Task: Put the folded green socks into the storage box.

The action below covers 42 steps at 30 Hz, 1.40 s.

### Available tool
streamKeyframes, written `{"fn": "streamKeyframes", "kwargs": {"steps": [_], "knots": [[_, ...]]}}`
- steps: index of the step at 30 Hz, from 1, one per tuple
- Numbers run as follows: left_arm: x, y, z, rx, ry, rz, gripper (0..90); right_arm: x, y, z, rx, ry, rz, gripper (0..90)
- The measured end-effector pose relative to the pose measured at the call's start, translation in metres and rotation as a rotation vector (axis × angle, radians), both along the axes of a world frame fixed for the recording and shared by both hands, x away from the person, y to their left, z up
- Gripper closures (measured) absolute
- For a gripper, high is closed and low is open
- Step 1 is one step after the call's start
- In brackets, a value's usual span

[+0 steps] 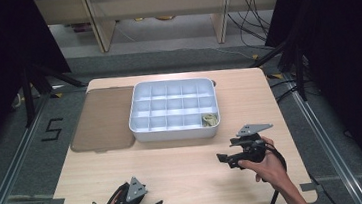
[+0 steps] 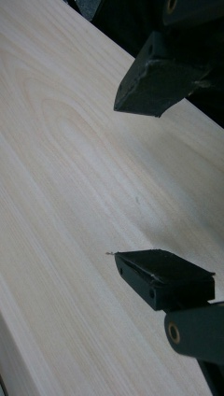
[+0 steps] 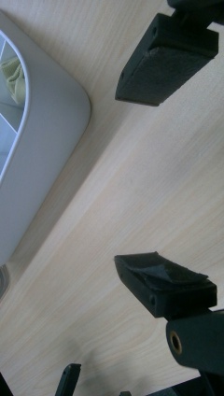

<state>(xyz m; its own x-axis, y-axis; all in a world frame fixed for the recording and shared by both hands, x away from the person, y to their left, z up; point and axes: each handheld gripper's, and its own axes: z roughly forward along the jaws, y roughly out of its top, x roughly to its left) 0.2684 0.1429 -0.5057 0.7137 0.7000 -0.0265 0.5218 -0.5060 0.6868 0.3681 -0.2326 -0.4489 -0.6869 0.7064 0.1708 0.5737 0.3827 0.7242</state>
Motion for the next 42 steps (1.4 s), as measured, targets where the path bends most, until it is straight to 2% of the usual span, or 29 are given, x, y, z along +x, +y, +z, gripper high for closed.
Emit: {"fn": "streamKeyframes", "kwargs": {"steps": [2,4,6,7,10,11,13,14,15,16,17,19,20,21,22,23,24,25,30,32,33,34,35,36,37,40,42], "knots": [[0.0,0.0,0.0,0.004,-0.004,0.0,22.1,-0.001,0.0,-0.001,0.002,0.004,0.002,18.2],[0.0,-0.001,0.0,-0.009,-0.013,-0.003,22.1,-0.006,0.001,-0.001,0.006,0.016,-0.002,17.9],[0.0,0.0,0.0,0.002,-0.003,-0.001,22.1,-0.009,0.001,-0.003,0.003,-0.009,0.013,17.8],[-0.001,-0.002,-0.001,-0.023,-0.003,0.013,22.1,-0.011,0.001,-0.004,0.003,-0.007,0.008,17.8],[-0.001,-0.002,0.0,-0.022,-0.002,0.011,22.1,-0.013,0.001,-0.006,0.002,-0.01,0.02,17.8],[-0.001,-0.002,0.0,-0.021,-0.003,0.012,22.1,-0.017,0.003,-0.007,0.014,0.003,0.023,17.9],[-0.001,-0.003,-0.002,-0.036,-0.008,0.03,22.1,-0.019,0.003,-0.008,0.007,0.007,0.009,18.0],[-0.001,-0.003,-0.002,-0.038,-0.008,0.03,22.1,-0.019,0.002,-0.01,0.001,-0.01,0.017,18.0],[-0.001,-0.003,-0.001,-0.038,-0.008,0.03,22.1,-0.022,0.003,-0.01,0.008,0.014,0.005,18.0],[-0.001,-0.003,-0.001,-0.038,-0.008,0.03,22.0,-0.021,0.002,-0.011,0.005,-0.007,0.016,18.0],[-0.001,-0.003,-0.002,-0.038,-0.007,0.03,22.1,-0.022,0.002,-0.013,0.003,-0.008,0.014,18.0],[-0.002,-0.003,-0.001,-0.043,-0.002,0.026,22.1,-0.025,0.003,-0.014,0.008,0.017,0.01,18.0],[-0.002,-0.003,-0.001,-0.043,-0.002,0.026,22.1,-0.025,0.003,-0.014,0.008,0.017,0.01,18.0],[-0.001,-0.002,0.0,-0.014,0.0,0.004,22.1,-0.025,0.003,-0.016,0.017,0.008,0.021,18.0],[-0.001,-0.002,0.0,-0.018,-0.001,0.006,22.1,-0.026,0.002,-0.017,0.02,0.027,0.028,17.8],[-0.001,-0.002,0.0,-0.012,-0.004,0.001,22.1,-0.027,0.001,-0.018,0.013,0.008,0.028,17.6],[-0.001,-0.001,0.0,-0.008,-0.009,-0.006,22.1,-0.03,0.002,-0.018,0.021,0.023,0.007,17.5],[-0.001,-0.001,0.0,-0.008,-0.009,-0.005,22.0,-0.029,0.0,-0.02,0.02,-0.002,0.024,17.5],[-0.001,-0.001,0.0,-0.008,-0.008,-0.005,22.0,-0.036,-0.001,-0.021,0.018,0.016,0.012,17.4],[-0.001,-0.001,0.0,-0.007,-0.008,-0.005,22.0,-0.036,-0.001,-0.022,0.021,0.009,0.015,17.4],[-0.001,-0.001,0.0,-0.008,-0.008,-0.005,22.0,-0.039,-0.001,-0.023,0.024,0.029,0.013,16.9],[-0.001,-0.001,0.0,-0.008,-0.008,-0.005,22.0,-0.037,-0.002,-0.025,0.027,0.009,0.038,16.5],[-0.001,-0.001,0.0,-0.005,-0.008,-0.006,22.0,-0.038,-0.002,-0.025,0.031,0.029,0.041,16.5],[-0.001,-0.001,0.0,-0.005,-0.008,-0.006,22.0,-0.038,-0.002,-0.025,0.031,0.029,0.041,16.5],[-0.001,-0.002,0.0,-0.005,-0.007,-0.007,22.0,-0.041,-0.002,-0.024,0.02,0.014,0.018,16.5],[-0.001,-0.002,0.0,-0.001,-0.007,-0.008,22.0,-0.042,-0.003,-0.025,0.02,0.012,0.027,16.5],[-0.002,-0.002,0.0,-0.013,0.005,0.005,22.0,-0.044,-0.003,-0.025,0.026,0.022,0.015,16.4]]}}
